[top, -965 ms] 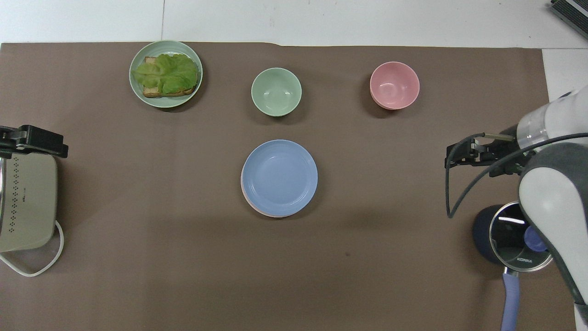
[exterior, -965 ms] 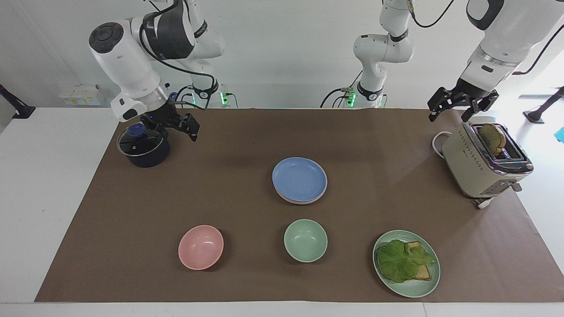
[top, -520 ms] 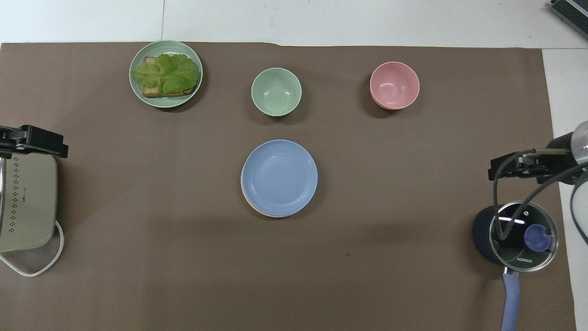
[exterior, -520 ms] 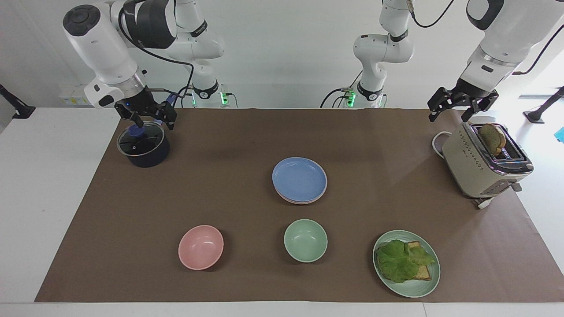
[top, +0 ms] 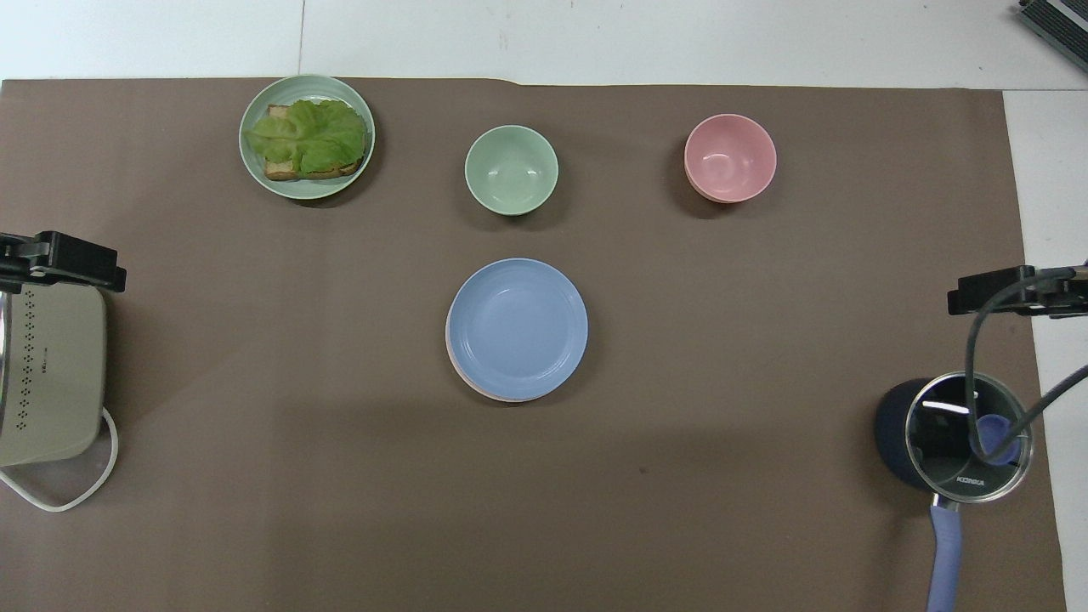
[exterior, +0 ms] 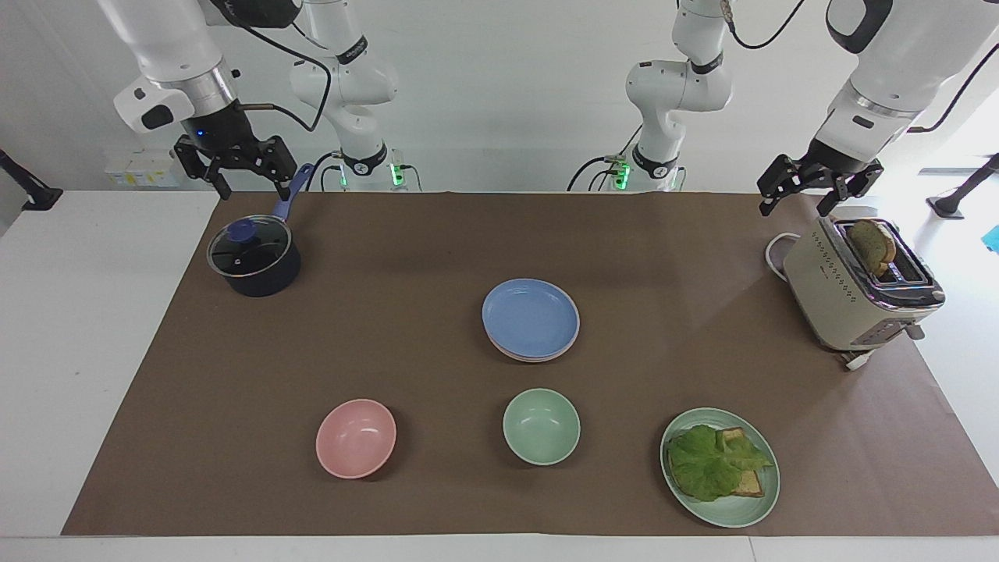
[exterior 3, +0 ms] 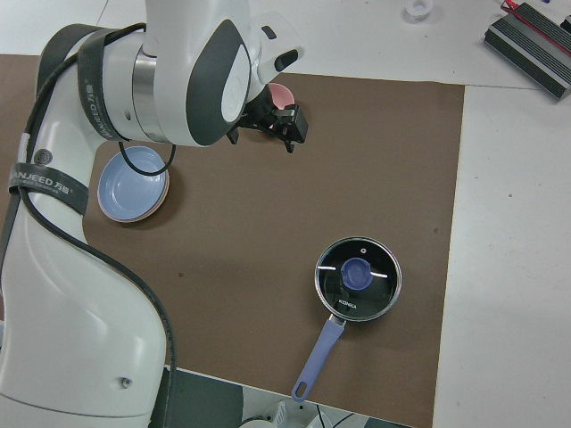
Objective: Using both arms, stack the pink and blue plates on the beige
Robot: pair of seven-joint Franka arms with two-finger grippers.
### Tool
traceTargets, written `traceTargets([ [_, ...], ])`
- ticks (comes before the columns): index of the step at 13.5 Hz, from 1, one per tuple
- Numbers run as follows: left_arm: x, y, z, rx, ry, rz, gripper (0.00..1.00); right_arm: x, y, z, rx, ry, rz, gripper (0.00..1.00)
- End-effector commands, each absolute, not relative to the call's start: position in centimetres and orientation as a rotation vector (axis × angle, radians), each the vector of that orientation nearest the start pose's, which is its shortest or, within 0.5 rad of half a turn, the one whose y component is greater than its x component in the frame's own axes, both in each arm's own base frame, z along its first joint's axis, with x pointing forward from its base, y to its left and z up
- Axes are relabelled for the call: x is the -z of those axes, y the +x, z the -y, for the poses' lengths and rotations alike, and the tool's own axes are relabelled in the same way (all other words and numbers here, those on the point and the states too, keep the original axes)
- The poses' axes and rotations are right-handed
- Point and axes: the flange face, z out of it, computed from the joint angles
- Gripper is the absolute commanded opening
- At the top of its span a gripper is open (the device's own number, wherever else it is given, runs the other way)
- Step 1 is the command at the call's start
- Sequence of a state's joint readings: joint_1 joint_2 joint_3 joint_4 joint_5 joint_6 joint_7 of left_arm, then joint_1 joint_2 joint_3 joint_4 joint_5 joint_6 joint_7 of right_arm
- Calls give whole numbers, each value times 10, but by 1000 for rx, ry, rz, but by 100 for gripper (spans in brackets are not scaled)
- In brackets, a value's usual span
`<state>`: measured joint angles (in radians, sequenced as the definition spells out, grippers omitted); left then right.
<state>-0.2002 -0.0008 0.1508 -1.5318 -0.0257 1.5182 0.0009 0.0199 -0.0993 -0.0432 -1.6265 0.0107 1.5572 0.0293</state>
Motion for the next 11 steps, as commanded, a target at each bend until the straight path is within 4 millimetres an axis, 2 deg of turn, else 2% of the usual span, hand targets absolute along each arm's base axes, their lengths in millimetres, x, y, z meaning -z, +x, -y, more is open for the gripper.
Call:
traceTargets([
  [1, -639, 546, 26, -32, -3155, -96, 100, -661, 517, 20, 1, -3165, 9, 100],
  [2, -639, 546, 27, -32, -3156, -96, 100, -661, 516, 22, -4, -3184, 65, 100],
  [4, -639, 546, 27, -32, -3156, -96, 100, -659, 508, 23, 18, -3183, 72, 100],
  [5, -639, 546, 27, -32, -3156, -96, 100, -657, 509, 23, 59, -3185, 88, 100],
  [11, -639, 546, 27, -32, -3156, -96, 100, -657, 507, 16, 5, -3163, 112, 100],
])
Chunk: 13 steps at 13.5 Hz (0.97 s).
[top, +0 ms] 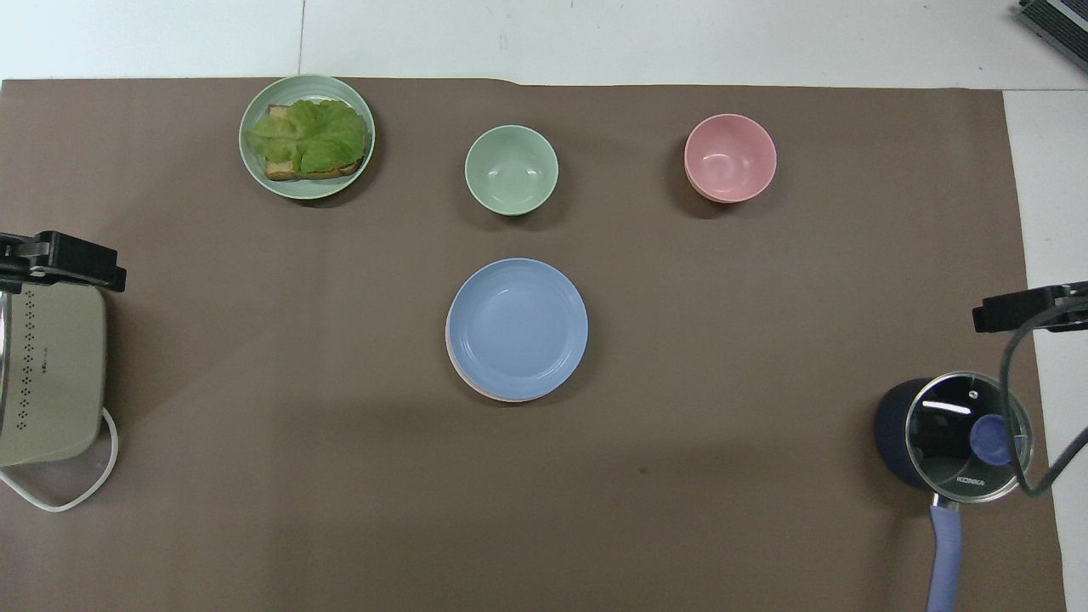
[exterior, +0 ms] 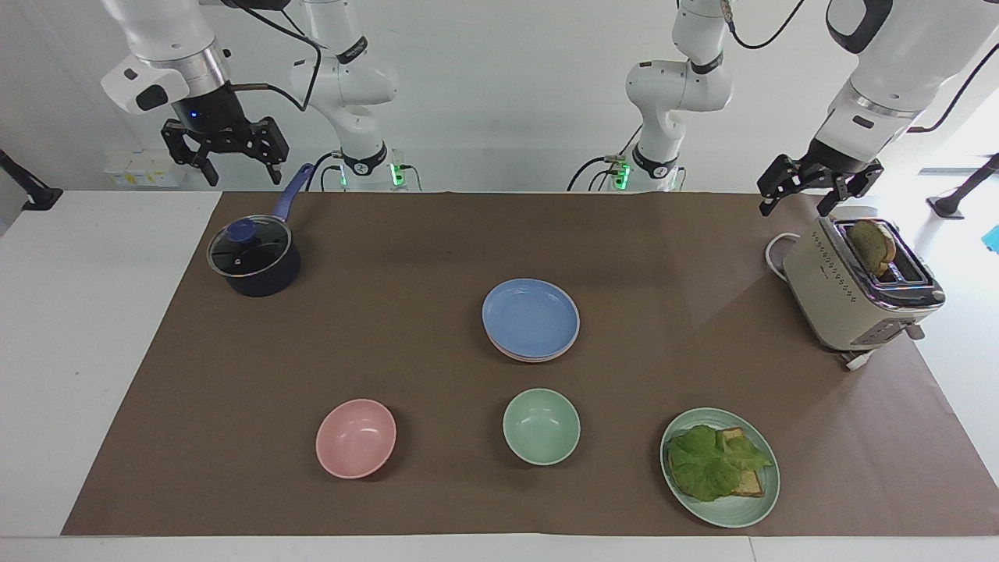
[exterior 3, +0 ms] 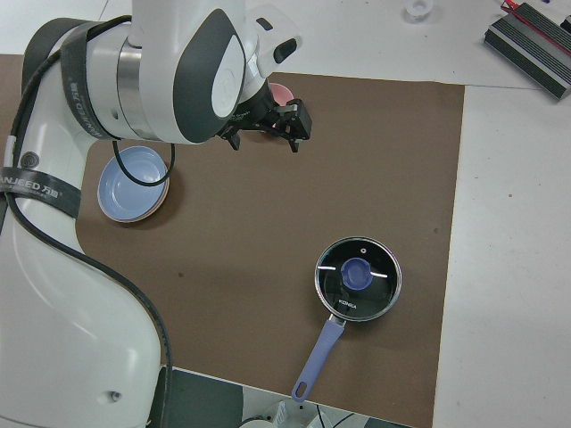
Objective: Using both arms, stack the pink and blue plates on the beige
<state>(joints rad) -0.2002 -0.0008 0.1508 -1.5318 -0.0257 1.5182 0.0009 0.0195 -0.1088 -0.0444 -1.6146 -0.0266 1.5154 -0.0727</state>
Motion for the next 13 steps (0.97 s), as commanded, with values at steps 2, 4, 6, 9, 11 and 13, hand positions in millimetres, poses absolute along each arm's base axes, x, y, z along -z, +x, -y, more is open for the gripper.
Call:
traceTargets([
  [2, -639, 546, 27, -32, -3156, -96, 100, -657, 504, 16, -10, -3164, 114, 100],
  [4, -639, 546, 27, -32, -3156, -96, 100, -658, 504, 16, -7, -3164, 112, 100],
  [6, -639, 546, 27, -32, -3156, -96, 100, -657, 504, 16, -7, -3164, 112, 100],
  [9, -639, 546, 26, -32, -3155, -96, 100, -657, 504, 16, -7, -3164, 112, 100],
  [11, -639, 546, 27, -32, -3156, -96, 100, -656, 503, 16, -12, -3163, 114, 100],
  [13, -639, 546, 27, -32, -3156, -96, 100, -656, 503, 16, -15, -3163, 114, 100],
])
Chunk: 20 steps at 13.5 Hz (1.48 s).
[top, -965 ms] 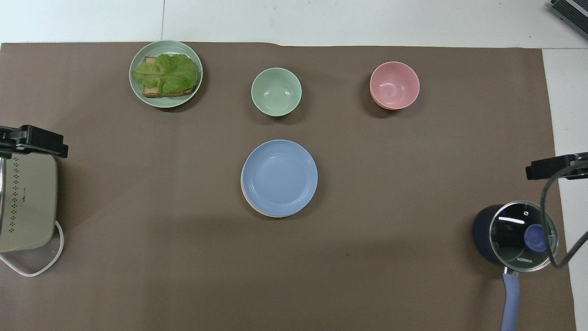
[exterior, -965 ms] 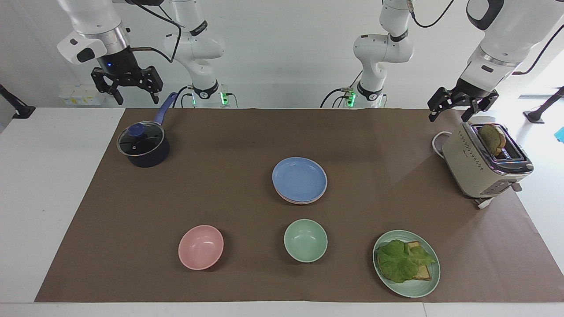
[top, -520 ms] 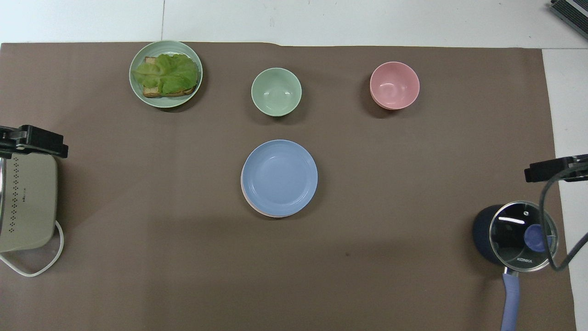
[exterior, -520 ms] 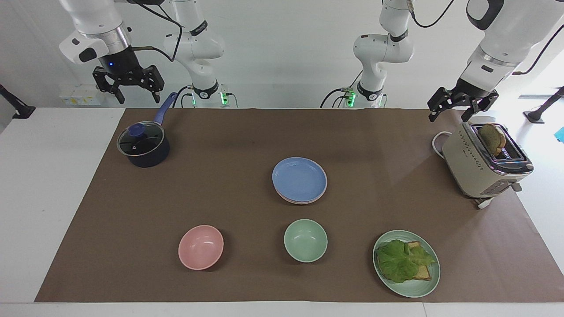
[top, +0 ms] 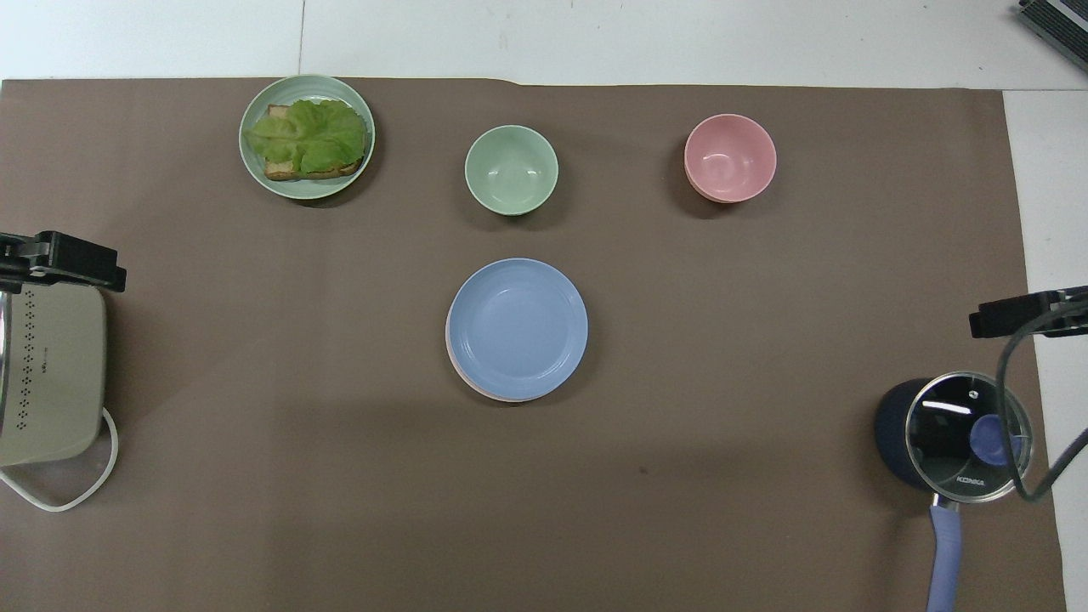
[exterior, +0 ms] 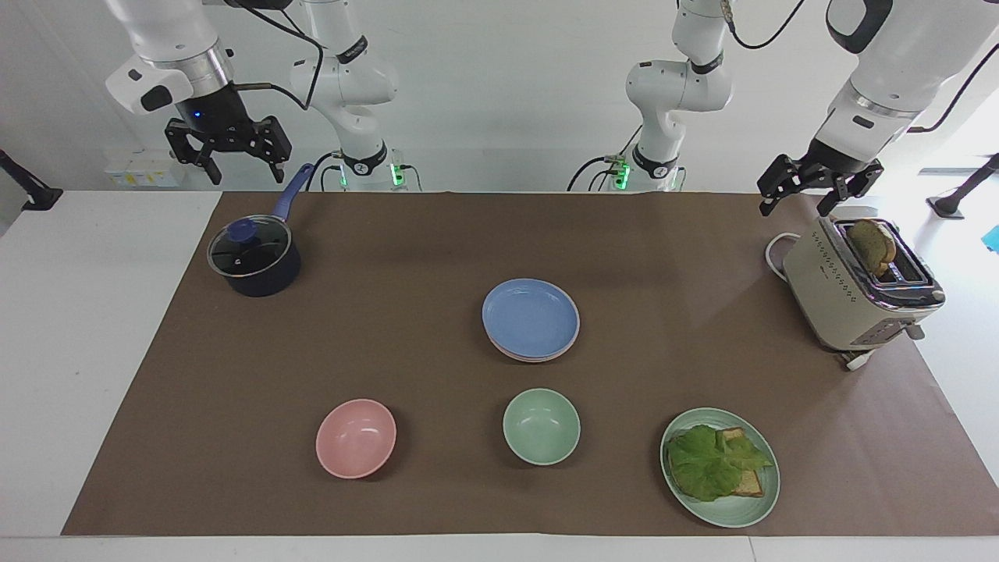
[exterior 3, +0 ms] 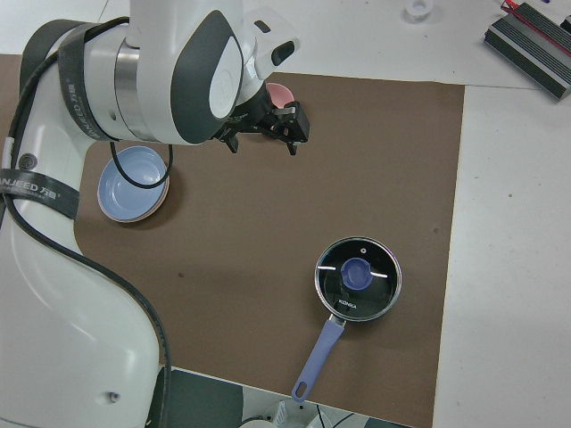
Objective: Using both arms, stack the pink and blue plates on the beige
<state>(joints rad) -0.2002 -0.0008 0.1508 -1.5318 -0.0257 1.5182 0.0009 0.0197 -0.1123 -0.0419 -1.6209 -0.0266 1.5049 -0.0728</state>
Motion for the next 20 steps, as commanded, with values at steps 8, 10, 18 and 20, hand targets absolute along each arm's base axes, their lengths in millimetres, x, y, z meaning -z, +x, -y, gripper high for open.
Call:
traceTargets([
  [8, -639, 546, 27, -32, -3156, -96, 100, -656, 503, 16, -15, -3163, 114, 100],
  [10, -639, 546, 27, -32, -3156, -96, 100, -656, 504, 16, -12, -3163, 114, 100],
  [18, -639, 546, 27, -32, -3156, -96, 100, -658, 505, 16, 12, -3164, 122, 100],
  [20, -639, 546, 27, -32, -3156, -96, 100, -658, 506, 20, 12, -3164, 107, 100],
])
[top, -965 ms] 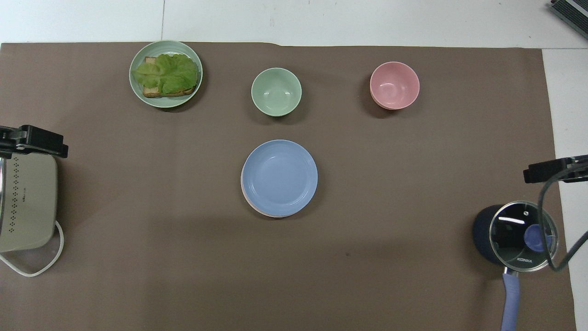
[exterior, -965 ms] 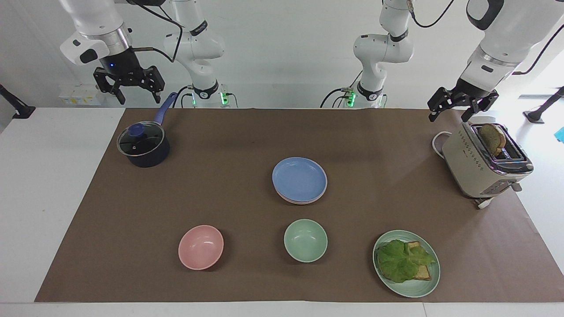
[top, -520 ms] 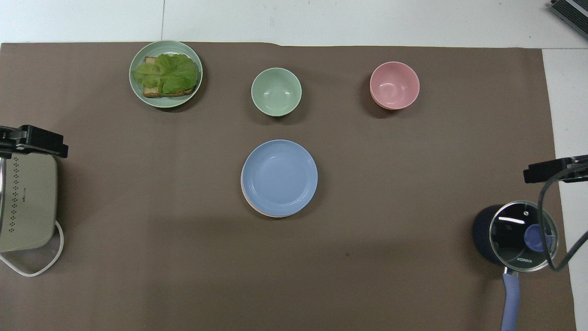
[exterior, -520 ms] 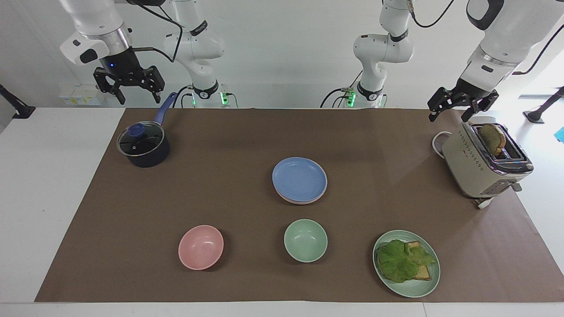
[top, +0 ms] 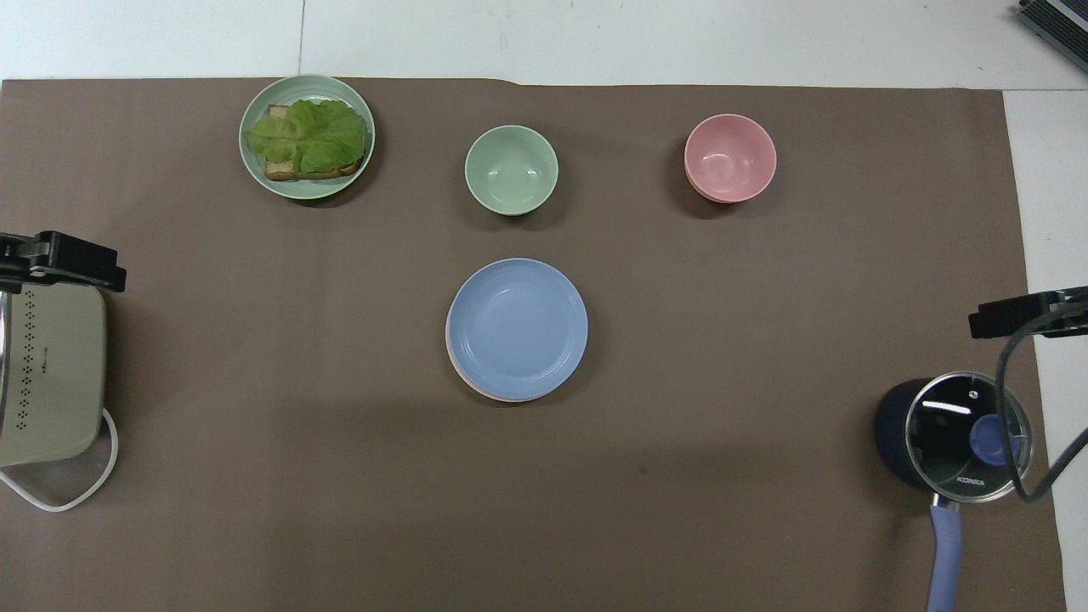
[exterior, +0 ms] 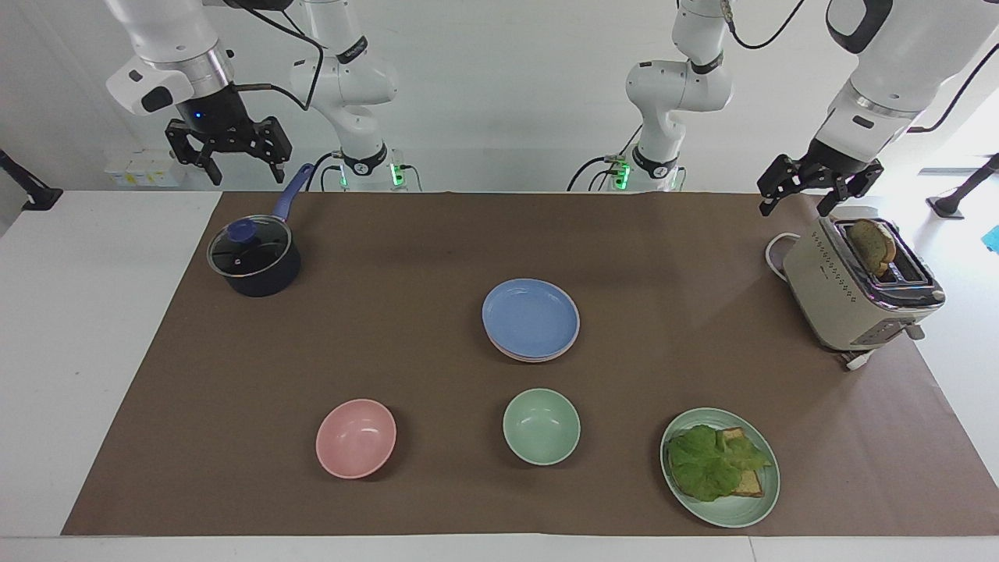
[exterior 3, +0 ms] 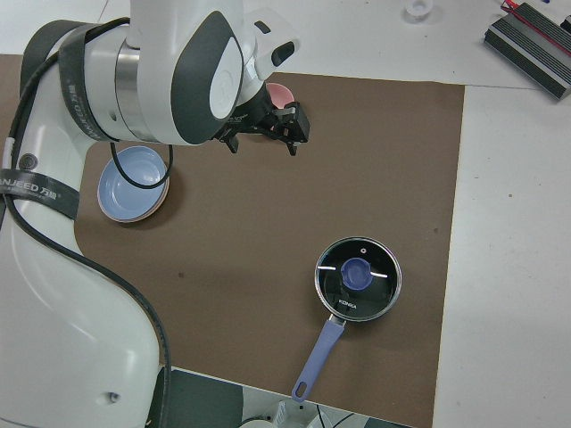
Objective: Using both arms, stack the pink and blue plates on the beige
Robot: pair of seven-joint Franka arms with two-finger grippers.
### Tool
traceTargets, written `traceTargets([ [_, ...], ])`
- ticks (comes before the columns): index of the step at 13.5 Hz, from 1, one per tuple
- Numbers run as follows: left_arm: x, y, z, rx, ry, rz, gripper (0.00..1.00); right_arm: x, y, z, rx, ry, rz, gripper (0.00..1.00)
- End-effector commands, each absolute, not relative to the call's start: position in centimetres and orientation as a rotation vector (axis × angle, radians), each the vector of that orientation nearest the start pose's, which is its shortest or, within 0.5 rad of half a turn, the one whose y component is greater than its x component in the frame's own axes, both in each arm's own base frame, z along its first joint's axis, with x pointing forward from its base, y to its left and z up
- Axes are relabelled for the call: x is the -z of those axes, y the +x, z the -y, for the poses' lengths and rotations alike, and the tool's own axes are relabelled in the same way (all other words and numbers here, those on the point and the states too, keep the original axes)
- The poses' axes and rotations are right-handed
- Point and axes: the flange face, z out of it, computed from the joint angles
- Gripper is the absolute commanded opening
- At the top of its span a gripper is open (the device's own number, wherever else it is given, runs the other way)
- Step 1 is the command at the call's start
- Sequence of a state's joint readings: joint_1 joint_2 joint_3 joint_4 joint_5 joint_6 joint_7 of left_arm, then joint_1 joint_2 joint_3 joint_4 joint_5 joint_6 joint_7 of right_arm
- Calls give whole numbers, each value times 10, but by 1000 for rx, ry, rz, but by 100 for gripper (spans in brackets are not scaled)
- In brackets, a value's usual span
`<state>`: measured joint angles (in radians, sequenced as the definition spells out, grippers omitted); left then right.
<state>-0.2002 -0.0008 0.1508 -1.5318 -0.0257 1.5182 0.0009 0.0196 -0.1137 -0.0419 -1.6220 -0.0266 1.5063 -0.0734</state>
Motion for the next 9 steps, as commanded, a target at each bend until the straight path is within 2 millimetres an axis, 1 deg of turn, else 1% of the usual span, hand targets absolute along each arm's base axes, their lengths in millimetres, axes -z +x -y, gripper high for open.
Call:
traceTargets([
  [1, -639, 546, 27, -32, -3156, -96, 100, -658, 506, 20, 7, -3164, 107, 100],
  [9, -639, 546, 27, -32, -3156, -96, 100, -658, 503, 16, -7, -3163, 112, 100],
])
